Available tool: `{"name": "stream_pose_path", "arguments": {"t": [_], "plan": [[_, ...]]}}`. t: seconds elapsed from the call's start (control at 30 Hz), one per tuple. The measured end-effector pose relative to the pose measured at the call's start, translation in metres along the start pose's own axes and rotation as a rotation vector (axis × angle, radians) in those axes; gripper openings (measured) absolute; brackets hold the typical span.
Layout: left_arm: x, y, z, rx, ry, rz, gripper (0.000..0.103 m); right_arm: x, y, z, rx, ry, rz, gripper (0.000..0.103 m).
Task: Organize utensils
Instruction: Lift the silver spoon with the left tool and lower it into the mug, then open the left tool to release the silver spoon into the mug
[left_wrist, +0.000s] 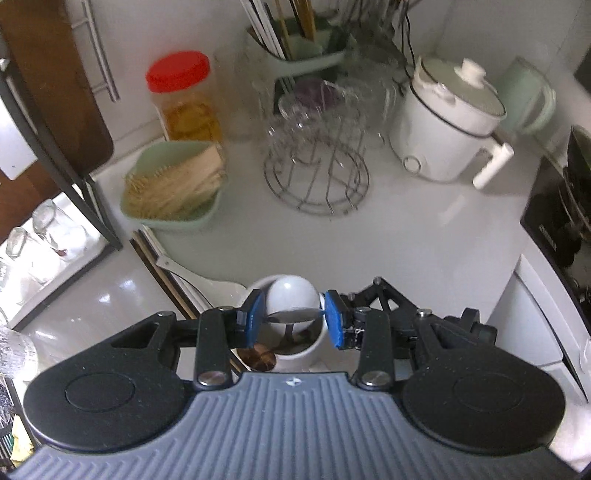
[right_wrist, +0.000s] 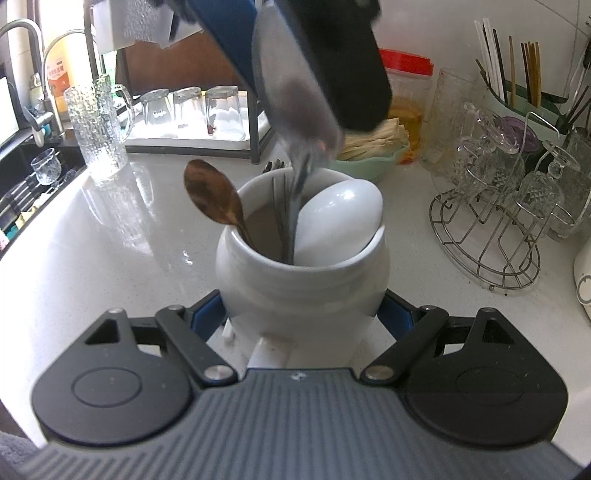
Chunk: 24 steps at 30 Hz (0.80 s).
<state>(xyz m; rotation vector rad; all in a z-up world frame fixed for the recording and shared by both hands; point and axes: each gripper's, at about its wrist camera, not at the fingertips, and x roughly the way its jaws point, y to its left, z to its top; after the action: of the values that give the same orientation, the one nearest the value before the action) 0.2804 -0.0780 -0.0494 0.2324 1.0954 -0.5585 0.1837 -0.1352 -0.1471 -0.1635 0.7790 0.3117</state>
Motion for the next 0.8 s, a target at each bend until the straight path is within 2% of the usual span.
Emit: {"name": "stream_pose_path", "arguments": {"t": [0.27,0.5,0.6,0.8], "plan": [[0.010,0.002,0.005,-0.006,0.061,-0.016,0.041,0.000,0.000,-0.001,0.004,-0.007,-0.005,0.090],[0.011,0.004,0.006,-0.012,0.058,-0.022,0.041,0.000,0.000,-0.001,0.009,-0.008,-0.009,0.090],[0.010,0.005,0.007,-0.017,0.052,-0.018,0.045,0.000,0.000,-0.001,0.010,-0.009,-0.009,0.090],[-0.003,0.007,0.008,-0.017,-0.009,-0.028,0.058,0.000,0.000,-0.001,0.007,-0.005,-0.008,0.090]]}}
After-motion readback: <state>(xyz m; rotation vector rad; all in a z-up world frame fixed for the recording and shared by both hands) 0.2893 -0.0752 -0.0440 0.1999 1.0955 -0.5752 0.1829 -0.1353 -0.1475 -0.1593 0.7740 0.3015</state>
